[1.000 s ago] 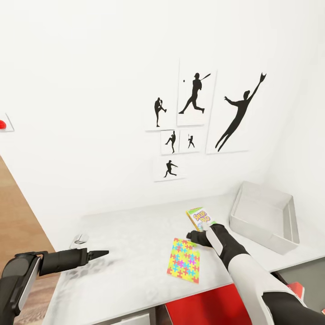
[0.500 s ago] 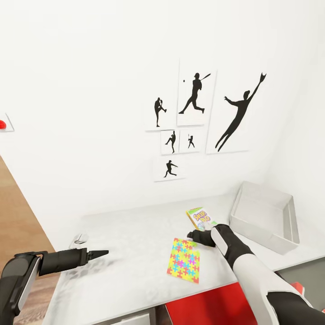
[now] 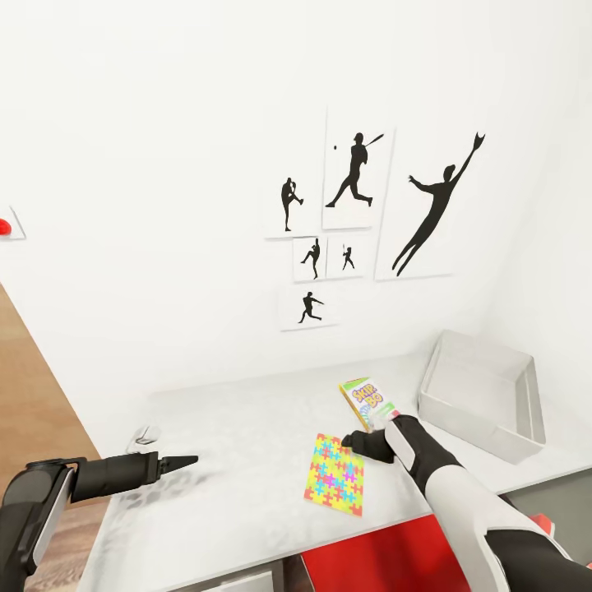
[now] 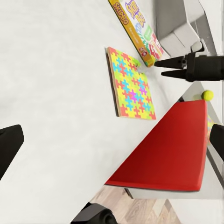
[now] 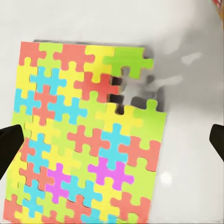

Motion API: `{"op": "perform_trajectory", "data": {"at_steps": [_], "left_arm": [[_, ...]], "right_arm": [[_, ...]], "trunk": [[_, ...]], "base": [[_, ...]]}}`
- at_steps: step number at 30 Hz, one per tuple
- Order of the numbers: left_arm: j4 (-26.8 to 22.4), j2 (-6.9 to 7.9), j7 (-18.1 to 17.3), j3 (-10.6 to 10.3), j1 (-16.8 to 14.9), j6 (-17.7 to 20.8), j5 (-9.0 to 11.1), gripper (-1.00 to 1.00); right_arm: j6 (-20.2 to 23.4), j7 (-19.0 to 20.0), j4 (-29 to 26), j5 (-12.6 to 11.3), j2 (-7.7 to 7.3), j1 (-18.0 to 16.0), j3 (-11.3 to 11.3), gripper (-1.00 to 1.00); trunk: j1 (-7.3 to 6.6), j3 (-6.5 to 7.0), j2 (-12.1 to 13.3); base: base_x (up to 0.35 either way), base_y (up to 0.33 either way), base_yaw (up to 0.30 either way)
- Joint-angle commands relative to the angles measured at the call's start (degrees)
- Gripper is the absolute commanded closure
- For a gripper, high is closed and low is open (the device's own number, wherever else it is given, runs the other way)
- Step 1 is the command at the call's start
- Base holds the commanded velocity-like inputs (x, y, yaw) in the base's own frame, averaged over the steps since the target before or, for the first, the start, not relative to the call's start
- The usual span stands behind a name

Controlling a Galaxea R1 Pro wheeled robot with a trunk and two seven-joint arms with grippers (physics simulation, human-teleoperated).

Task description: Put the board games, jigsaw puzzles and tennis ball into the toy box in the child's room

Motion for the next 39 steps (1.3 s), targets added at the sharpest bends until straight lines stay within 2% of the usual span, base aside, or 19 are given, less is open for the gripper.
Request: {"op": "perform_trajectory", "data": {"at_steps": [1, 5, 7, 12, 24, 39], "left_arm": [[0.0, 0.00, -0.6, 0.0, -0.1, 0.6, 0.0, -1.00], [0.0, 0.03, -3.8, 0.0, -0.1, 0.6, 0.0, -1.00], [0.0, 0.05, -6.7, -0.1, -0.1, 0.7, -0.2, -1.00], [0.0, 0.02, -9.1, -0.1, -0.1, 0.7, -0.6, -1.00], [0.0, 0.12, -10.7, -0.1, -0.1, 0.5, -0.6, -1.00], [0.0, 0.09, -11.1, -0.1, -0.1, 0.5, -0.3, -1.00]], "right_arm": [[0.8, 0.1, 0.0, 0.1, 0.01, 0.0, -0.1, -1.00], [2.3, 0.1, 0.1, 0.1, 0.02, -0.1, -0.1, -1.00], [2.8, 0.1, 0.1, 0.0, 0.02, -0.1, -0.2, -1.00], [3.1, 0.4, 0.1, 0.0, 0.02, -0.1, -0.2, -1.00], [3.1, 5.4, -0.2, 0.2, 0.02, -0.1, -0.1, -1.00], [2.9, 6.5, -0.3, 0.3, 0.02, -0.1, -0.1, -1.00]], "trunk": [[0.04, -0.13, -0.1], [0.04, -0.13, -0.1], [0.04, -0.13, -0.1], [0.04, -0.13, -0.1], [0.04, -0.13, -0.1], [0.04, -0.71, -0.1]], "base": [[0.000, 0.000, 0.000], [0.000, 0.000, 0.000], [0.000, 0.000, 0.000], [0.000, 0.000, 0.000], [0.000, 0.000, 0.000], [0.000, 0.000, 0.000]]}}
